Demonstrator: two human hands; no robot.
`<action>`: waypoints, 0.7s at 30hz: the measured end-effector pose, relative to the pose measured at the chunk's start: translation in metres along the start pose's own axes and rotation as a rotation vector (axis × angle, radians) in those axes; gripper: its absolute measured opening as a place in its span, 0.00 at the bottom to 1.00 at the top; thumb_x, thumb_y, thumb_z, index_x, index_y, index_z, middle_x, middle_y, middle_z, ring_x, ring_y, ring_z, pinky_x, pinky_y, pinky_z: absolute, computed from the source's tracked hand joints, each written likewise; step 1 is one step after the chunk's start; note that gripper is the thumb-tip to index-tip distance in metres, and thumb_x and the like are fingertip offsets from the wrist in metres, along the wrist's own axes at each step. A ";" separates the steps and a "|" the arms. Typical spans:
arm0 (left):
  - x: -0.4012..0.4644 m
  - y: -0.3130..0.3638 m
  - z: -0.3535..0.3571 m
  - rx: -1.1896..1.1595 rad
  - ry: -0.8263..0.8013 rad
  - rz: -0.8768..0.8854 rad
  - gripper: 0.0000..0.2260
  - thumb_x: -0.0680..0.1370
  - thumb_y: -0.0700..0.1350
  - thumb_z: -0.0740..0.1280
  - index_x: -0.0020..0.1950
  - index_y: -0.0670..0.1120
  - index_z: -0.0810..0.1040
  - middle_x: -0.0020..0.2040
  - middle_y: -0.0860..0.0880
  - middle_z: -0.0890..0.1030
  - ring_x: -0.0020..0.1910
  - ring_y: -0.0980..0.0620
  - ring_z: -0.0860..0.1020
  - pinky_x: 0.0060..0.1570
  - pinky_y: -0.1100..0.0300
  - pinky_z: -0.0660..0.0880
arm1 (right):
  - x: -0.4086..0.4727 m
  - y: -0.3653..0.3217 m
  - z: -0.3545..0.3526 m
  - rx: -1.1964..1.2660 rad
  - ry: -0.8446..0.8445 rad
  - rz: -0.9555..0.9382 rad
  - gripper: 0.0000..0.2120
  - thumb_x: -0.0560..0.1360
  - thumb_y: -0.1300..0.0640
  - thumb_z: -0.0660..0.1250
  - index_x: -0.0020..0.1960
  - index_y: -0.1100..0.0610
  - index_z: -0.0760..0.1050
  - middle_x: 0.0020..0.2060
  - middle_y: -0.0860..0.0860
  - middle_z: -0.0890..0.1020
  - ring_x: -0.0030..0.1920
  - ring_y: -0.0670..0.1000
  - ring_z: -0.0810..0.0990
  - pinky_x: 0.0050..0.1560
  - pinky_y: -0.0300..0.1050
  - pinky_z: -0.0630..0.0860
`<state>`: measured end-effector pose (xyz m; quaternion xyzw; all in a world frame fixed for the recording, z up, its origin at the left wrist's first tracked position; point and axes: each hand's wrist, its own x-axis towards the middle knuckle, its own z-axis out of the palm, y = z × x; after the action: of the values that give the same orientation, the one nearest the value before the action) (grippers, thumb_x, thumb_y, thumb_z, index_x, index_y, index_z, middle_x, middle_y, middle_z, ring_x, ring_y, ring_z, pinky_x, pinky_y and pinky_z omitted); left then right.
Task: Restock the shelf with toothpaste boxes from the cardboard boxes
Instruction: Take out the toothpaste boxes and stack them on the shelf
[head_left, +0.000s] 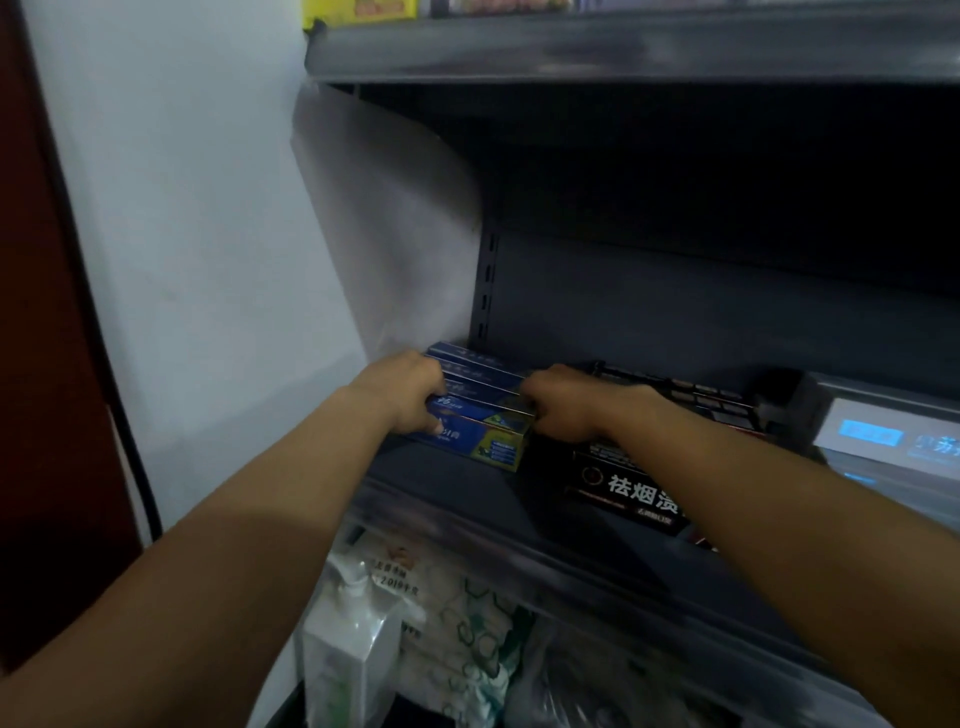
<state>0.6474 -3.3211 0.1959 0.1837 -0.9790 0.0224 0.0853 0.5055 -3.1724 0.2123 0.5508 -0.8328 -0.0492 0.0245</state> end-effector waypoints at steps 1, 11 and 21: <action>0.001 0.000 0.002 0.011 0.016 -0.003 0.14 0.72 0.52 0.73 0.49 0.42 0.81 0.48 0.44 0.79 0.48 0.44 0.77 0.45 0.57 0.72 | 0.000 0.001 0.000 0.003 0.002 0.004 0.07 0.74 0.61 0.64 0.51 0.57 0.75 0.50 0.55 0.76 0.48 0.55 0.78 0.48 0.48 0.77; 0.010 -0.001 0.007 -0.004 0.054 0.014 0.13 0.73 0.50 0.72 0.51 0.43 0.82 0.50 0.44 0.81 0.49 0.45 0.78 0.47 0.56 0.73 | 0.007 0.006 -0.003 -0.039 0.021 0.043 0.07 0.75 0.65 0.62 0.51 0.58 0.75 0.50 0.55 0.74 0.46 0.54 0.74 0.43 0.44 0.71; 0.006 0.009 0.001 0.000 0.003 -0.010 0.14 0.72 0.52 0.74 0.49 0.44 0.79 0.49 0.46 0.79 0.44 0.47 0.74 0.41 0.59 0.69 | -0.006 0.011 -0.010 -0.038 0.026 0.034 0.04 0.75 0.63 0.62 0.49 0.57 0.73 0.51 0.54 0.75 0.49 0.54 0.76 0.46 0.45 0.73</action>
<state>0.6389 -3.3146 0.1963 0.1885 -0.9780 0.0222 0.0869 0.4984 -3.1634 0.2234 0.5368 -0.8405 -0.0573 0.0466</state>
